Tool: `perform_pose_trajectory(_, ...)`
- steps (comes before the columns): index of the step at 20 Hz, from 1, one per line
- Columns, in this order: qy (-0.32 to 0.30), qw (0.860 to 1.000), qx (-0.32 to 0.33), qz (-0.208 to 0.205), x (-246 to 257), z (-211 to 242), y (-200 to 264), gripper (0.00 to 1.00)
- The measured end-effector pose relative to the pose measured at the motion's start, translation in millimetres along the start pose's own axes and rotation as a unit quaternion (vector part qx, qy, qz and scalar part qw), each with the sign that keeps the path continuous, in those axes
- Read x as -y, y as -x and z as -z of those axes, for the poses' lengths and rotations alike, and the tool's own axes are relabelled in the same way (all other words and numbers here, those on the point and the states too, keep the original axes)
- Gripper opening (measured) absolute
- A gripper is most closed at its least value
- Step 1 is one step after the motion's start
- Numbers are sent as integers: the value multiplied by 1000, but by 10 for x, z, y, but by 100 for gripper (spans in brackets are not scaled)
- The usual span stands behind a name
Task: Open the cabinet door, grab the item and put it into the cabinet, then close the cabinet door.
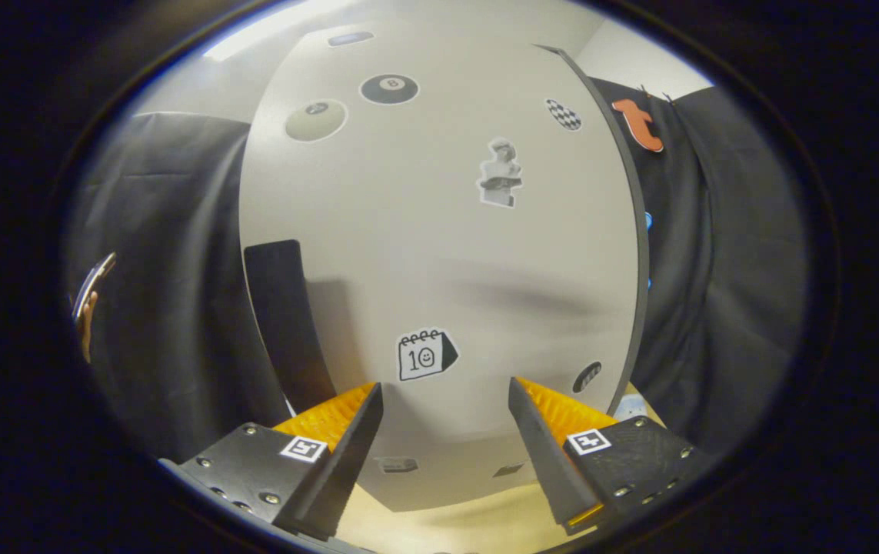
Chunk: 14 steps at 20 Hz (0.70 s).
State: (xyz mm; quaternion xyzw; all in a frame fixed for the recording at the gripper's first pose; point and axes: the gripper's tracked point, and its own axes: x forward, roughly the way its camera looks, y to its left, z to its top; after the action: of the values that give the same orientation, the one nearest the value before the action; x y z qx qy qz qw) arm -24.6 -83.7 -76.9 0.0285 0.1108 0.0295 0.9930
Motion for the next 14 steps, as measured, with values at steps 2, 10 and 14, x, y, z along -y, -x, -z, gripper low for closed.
perform_pose_trajectory(2, 5, 1000, 6, 4, -36, -22, -120, 98)
perform_pose_trajectory(10, -3, 1000, 8, -6, -15, -79, -387, 98)
perform_pose_trajectory(14, -2, 1000, 8, -8, -50, -85, -416, 98)
